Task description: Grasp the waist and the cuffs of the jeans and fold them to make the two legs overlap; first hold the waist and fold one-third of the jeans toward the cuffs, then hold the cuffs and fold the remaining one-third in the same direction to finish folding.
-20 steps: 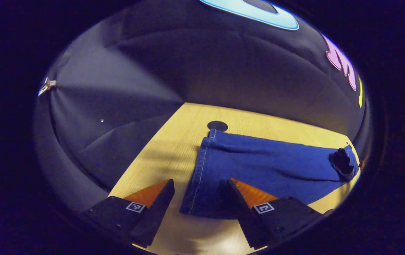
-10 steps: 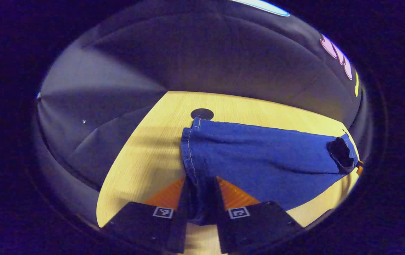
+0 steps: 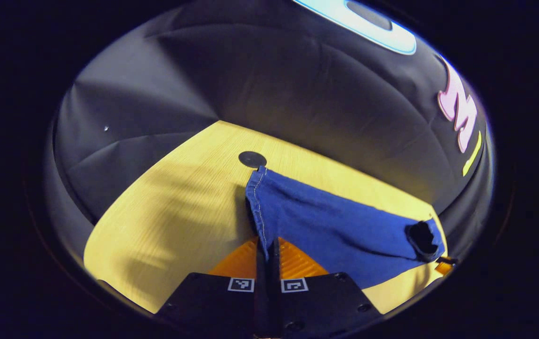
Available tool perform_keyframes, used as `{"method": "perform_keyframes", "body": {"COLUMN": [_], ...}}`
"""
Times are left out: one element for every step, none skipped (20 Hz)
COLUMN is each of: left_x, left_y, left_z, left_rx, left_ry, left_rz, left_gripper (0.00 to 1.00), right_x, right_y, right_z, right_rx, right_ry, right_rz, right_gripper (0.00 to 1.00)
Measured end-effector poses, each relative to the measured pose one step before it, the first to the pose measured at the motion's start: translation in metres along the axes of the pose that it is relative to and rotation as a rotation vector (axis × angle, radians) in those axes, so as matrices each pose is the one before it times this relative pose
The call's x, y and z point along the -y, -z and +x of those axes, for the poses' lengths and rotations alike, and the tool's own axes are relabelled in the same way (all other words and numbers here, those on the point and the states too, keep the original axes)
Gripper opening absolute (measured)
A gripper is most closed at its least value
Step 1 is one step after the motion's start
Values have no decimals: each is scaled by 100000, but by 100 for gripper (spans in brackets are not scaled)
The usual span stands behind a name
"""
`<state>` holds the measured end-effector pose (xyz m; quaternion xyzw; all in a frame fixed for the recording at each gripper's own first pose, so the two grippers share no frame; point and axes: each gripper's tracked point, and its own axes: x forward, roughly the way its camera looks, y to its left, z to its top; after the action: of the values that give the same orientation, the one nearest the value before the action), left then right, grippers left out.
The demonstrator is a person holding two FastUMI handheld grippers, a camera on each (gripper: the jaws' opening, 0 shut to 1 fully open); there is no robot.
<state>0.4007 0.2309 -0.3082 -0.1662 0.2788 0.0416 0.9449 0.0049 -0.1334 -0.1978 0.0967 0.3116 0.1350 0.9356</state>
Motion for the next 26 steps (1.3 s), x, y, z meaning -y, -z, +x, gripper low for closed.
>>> {"method": "perform_keyframes", "body": {"left_x": [625,157,315,186,919,1603,2239,2268,1929,1849,2098,2136,2409,2994,2518,2720,2815,3067,2890,2424,2599,2316,2228,2022,2072,1608], "left_y": [-585,-818,-607,-530,-570,-849,-492,-427,-454,-514,-473,-542,-385,550,127,481,293,106,183,215,441,759,1134,1108,1422,1528], "left_z": [-963,-715,-733,-795,-838,-830,-573,-250,-484,-304,-219,-282,-210,-14,268,632,298,503,539,594,662,703,917,1110,1381,1577], "left_rx": [2212,2241,827,856,609,2022,1880,1262,1407,597,448,221,133,181,-195,-519,-995,-438,-688,-136,-904,-1337,-2145,-1906,-2844,-2781], "left_ry": [1449,270,428,266,1504,2448,1948,1871,1783,1737,1811,1698,2428,1980,1337,1535,2227,2994,2627,2464,2745,2131,1807,1806,1762,825], "left_rz": [-1368,-884,22,-58,-721,-935,71,998,1785,1200,-70,-1195,-1367,-326,963,842,350,524,1135,1475,1355,627,869,1344,2231,2927], "left_gripper": [6,10,6,6,6,10,6,6,6,6,6,6,6,6,6,6,6,6,6,6,2,6,6,6,6,6], "right_x": [420,428,407,400,360,215,347,431,440,320,352,371,506,653,572,699,789,829,918,973,1065,1086,1031,1024,945,1084], "right_y": [-518,-355,-298,-215,-173,-234,-300,-356,-270,-289,-372,-398,-474,-436,-495,-411,-461,-444,-490,-452,-522,-350,-397,-245,-33,-49], "right_z": [-44,-194,-64,-133,-120,-317,-286,-329,-327,-425,-373,-468,-421,-629,-513,-548,-509,-753,-588,-767,-679,-745,-625,-614,-506,-617], "right_rx": [729,548,589,239,50,305,402,494,341,349,230,615,979,892,709,426,673,713,898,918,1150,1018,906,336,148,-29], "right_ry": [773,840,795,891,821,641,985,1240,1201,590,390,605,1102,1241,1087,1281,1303,1560,1749,1904,1990,2130,1791,1587,1523,1716], "right_rz": [192,247,238,47,-125,-62,-254,-379,-264,378,667,319,-199,-244,-63,9,-43,-244,-343,-509,-598,-560,-132,138,111,-292], "right_gripper": [98,98,98,98,98,98,98,98,98,98,98,98,98,97,98,98,97,97,97,97,97,97,97,97,97,97]}}
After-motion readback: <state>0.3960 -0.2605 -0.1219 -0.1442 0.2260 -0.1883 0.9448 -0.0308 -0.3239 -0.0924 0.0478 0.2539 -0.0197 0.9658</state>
